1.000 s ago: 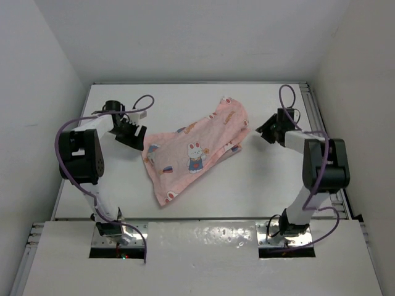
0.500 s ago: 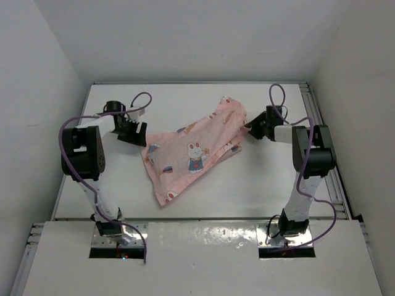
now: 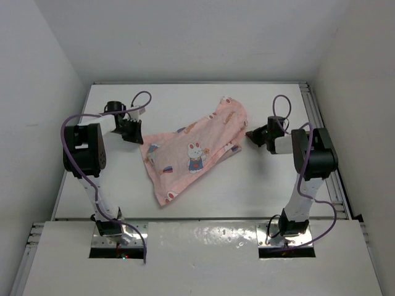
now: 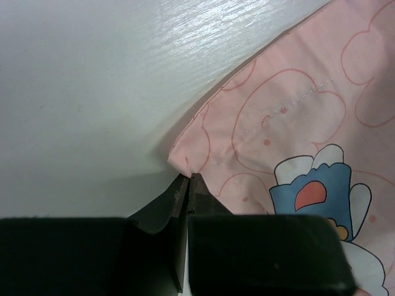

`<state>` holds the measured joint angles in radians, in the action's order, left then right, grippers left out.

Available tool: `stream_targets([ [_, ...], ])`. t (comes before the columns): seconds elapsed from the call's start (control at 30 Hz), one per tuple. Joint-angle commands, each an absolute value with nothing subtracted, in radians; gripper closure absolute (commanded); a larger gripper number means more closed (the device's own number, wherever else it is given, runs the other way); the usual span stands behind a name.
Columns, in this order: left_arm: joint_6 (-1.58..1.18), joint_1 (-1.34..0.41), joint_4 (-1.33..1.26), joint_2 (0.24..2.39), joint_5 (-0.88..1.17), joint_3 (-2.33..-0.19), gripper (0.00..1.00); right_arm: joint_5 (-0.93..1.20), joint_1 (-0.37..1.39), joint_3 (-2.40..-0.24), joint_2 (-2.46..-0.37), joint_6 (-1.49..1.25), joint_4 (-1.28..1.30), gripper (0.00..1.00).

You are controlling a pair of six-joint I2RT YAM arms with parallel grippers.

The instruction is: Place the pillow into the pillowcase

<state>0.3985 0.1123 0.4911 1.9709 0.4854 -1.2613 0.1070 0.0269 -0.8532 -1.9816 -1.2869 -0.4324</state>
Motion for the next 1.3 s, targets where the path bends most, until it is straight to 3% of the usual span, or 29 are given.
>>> stream_targets([
  [0.0,0.423,0.112,0.499,2.0,0.473,-1.255,1.0,0.026,0.005,-0.707,-1.922,-1.301,-0.438,1.0],
  [0.37,0.417,0.098,0.405,2.129,0.311,-1.42,1.0,0.044,-0.147,-0.404,-1.49,-1.137,-0.489,1.0],
  [0.47,0.405,0.097,0.4,2.169,0.298,-1.508,1.0,0.136,-0.157,-0.435,-1.459,-0.981,-0.434,1.0],
  [0.53,0.402,0.095,0.391,2.183,0.269,-1.574,1.0,0.184,-0.091,-0.572,-1.473,-0.785,-0.234,0.94],
  [0.63,0.391,0.094,0.385,2.22,0.229,-1.681,1.0,0.105,0.042,-0.686,-1.485,-0.638,-0.074,0.79],
  [0.67,0.381,0.095,0.385,2.239,0.221,-1.709,1.0,0.089,0.063,-0.684,-1.473,-0.635,-0.069,0.69],
  [0.7,0.379,0.094,0.393,2.25,0.206,-1.757,0.96,0.078,0.09,-0.675,-1.468,-0.659,-0.081,0.66],
  [0.73,0.379,0.091,0.403,2.267,0.207,-1.785,0.64,0.066,0.098,-0.663,-1.465,-0.687,-0.092,0.62],
  [0.77,0.385,0.094,0.422,2.273,0.212,-1.807,0.49,0.064,0.106,-0.651,-1.465,-0.712,-0.104,0.54],
  [0.87,0.428,0.077,0.521,2.214,0.288,-1.859,0.28,0.031,0.135,-0.6,-1.471,-0.759,-0.161,0.48],
  [0.9,0.449,0.062,0.54,2.171,0.34,-1.833,0.27,0.023,0.147,-0.603,-1.488,-0.764,-0.163,0.48],
  [0.97,0.561,-0.035,0.535,1.996,0.365,-1.698,0.41,0.021,0.155,-0.627,-1.514,-0.759,-0.149,0.48],
  [1.0,0.601,-0.076,0.537,1.933,0.341,-1.656,0.75,0.025,0.161,-0.64,-1.543,-0.756,-0.135,0.51],
  [1.03,0.661,-0.122,0.535,1.823,0.324,-1.613,0.87,0.032,0.164,-0.649,-1.558,-0.758,-0.129,0.55],
  [1.07,0.684,-0.218,0.532,1.775,0.287,-1.533,0.93,0.044,0.16,-0.664,-1.571,-0.778,-0.13,0.64],
  [1.17,0.762,-0.404,0.639,1.721,0.282,-1.512,0.86,0.061,0.14,-0.672,-1.621,-0.856,-0.178,0.64],
  [1.27,0.775,-0.552,0.695,1.753,0.241,-1.462,0.71,0.06,0.133,-0.695,-1.676,-0.908,-0.195,0.56],
])
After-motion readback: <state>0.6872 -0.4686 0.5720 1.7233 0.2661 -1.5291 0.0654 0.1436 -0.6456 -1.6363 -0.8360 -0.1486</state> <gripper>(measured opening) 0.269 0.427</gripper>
